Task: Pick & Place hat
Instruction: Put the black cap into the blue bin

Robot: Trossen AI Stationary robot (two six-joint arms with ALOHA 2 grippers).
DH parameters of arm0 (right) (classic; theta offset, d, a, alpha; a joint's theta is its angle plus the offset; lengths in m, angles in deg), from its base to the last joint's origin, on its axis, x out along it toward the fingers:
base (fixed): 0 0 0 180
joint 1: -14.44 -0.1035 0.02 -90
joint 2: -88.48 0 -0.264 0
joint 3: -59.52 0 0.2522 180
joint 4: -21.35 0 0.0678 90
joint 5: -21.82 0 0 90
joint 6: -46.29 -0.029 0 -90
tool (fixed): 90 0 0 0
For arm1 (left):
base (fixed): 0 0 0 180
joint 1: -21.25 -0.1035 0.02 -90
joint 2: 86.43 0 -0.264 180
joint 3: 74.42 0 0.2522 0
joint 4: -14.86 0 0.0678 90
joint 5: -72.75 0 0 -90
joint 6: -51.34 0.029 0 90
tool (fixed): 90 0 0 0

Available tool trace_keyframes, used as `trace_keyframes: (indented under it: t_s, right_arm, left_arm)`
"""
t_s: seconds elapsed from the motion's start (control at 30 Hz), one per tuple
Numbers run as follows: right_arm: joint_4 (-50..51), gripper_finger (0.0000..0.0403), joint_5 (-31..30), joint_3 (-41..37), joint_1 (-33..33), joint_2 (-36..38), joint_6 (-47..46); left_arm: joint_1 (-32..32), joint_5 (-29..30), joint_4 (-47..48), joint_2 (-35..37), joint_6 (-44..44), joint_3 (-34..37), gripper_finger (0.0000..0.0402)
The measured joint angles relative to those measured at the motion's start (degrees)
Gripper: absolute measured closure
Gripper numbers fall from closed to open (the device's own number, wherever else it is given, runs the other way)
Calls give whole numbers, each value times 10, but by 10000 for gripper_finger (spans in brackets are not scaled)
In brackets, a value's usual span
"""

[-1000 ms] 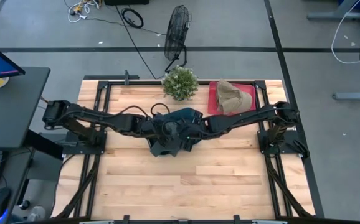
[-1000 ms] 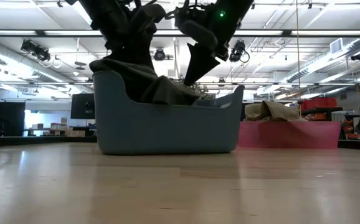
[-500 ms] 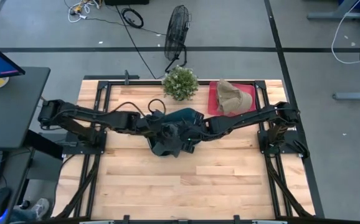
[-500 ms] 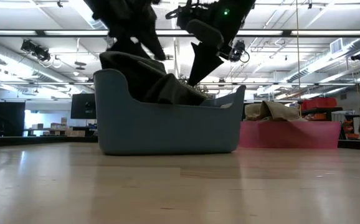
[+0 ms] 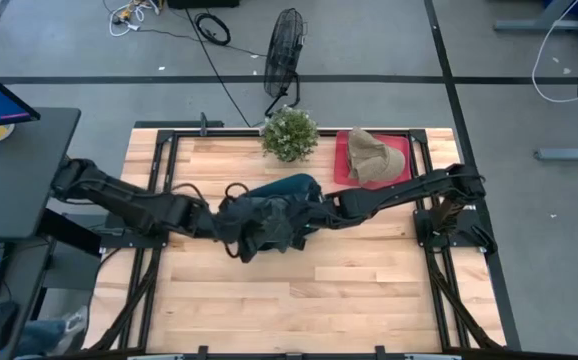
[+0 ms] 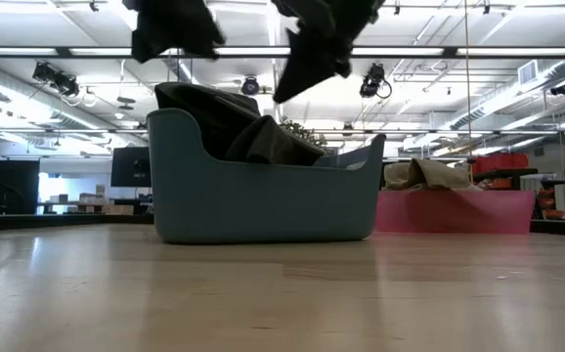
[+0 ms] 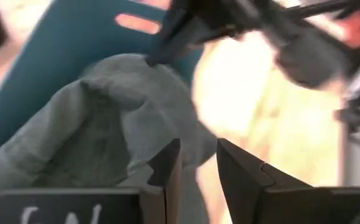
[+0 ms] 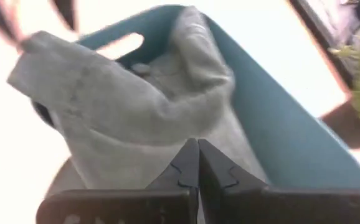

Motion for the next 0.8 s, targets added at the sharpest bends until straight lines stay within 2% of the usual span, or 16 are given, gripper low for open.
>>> trace_keyframes:
  t_s: [0.13,0.47,0.7,0.8]
  right_arm:
    - [-59,401,30,0,1,-18,11]
    - [-62,401,44,0,9,-75,-19]
    - [-43,401,49,2,20,-83,-48]
    - [-36,401,31,1,24,-84,-48]
  left_arm:
    - [9,50,47,-20,-19,0,310]
    - [1,50,71,-108,-33,0,356]
    - [-21,46,67,-166,-32,0,378]
    - [-36,49,65,-181,-30,0,384]
